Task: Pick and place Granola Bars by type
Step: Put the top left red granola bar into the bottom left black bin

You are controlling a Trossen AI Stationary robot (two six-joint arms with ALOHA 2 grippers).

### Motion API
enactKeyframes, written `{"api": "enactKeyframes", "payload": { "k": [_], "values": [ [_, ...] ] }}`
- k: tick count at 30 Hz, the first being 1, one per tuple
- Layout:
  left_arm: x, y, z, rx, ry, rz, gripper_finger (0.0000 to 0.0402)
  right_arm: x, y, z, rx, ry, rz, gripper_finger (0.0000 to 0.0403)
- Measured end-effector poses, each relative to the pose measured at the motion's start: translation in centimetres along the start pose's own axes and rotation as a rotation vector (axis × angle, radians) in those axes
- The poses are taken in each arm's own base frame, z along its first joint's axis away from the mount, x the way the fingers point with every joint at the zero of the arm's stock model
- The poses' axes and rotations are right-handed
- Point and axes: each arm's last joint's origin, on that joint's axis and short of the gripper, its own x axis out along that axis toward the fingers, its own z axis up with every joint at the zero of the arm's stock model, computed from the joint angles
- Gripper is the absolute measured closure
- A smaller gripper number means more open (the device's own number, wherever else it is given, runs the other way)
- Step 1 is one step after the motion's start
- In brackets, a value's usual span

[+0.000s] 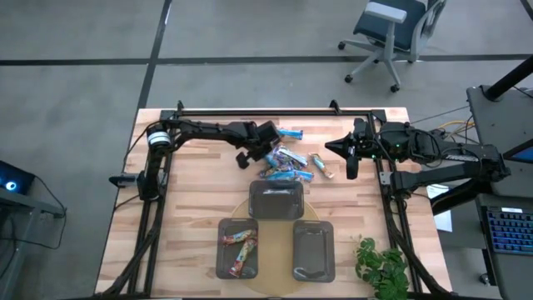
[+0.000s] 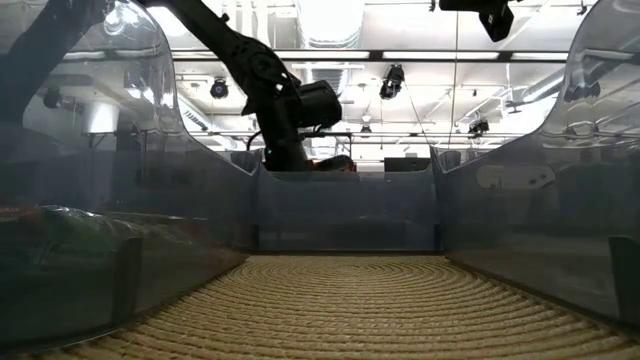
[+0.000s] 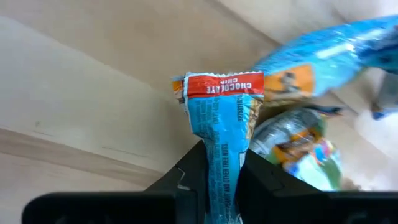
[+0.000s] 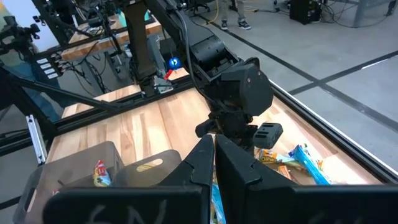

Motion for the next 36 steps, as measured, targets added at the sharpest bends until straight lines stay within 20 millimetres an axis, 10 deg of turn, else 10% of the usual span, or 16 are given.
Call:
{"api": "enactKeyframes", "payload": {
  "k": [18, 36],
  "values": [
    [-6.0, -4.6, 0.4, 0.200, -0.020, -0.214, 0.0354, 0.0, 0.0, 0.0, -0.015, -0.001, -0.001, 0.0394],
    [-19.6, -4.3, -0.4, 0.645, 0.019, -0.535, 0.0354, 0.0, 0.0, 0.1, -0.008, -0.006, 0.002, 0.0394]
  ]
}}
